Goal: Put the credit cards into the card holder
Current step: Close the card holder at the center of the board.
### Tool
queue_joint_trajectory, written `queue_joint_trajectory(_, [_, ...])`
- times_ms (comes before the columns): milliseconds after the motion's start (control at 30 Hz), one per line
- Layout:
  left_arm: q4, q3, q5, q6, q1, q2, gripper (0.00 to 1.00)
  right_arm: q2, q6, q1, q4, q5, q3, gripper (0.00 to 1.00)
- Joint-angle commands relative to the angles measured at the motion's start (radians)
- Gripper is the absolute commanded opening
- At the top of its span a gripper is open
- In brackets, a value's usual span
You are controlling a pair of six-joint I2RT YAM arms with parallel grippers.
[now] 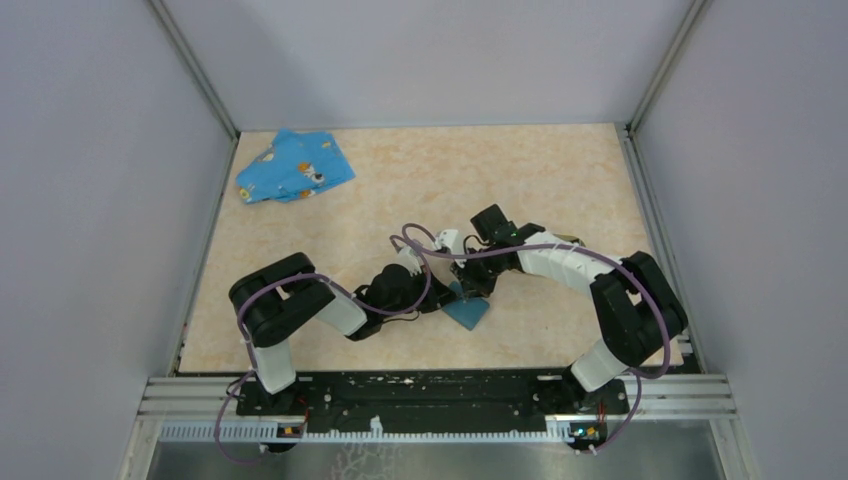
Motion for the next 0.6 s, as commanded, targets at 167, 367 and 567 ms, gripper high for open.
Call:
queue_joint_trajectory(167, [-0.087,-0.035,0.004,0.014,-0.001,0.032,0.0,0.006,-0.026,0.045,-0.009,0.02,-0.013,0.0])
queue_joint_trajectory(367, [-0.085,-0.047,-0.002,0.018,-0.001,0.019,0.0,0.006,-0.038,0.053,-0.013,0.039,-0.015,0.0])
queue_joint_trajectory(567, [-0.076,-0.046,0.001,0.019,-0.001,0.017,0.0,0.004,-0.041,0.06,-0.011,0.049,-0.014,0.0])
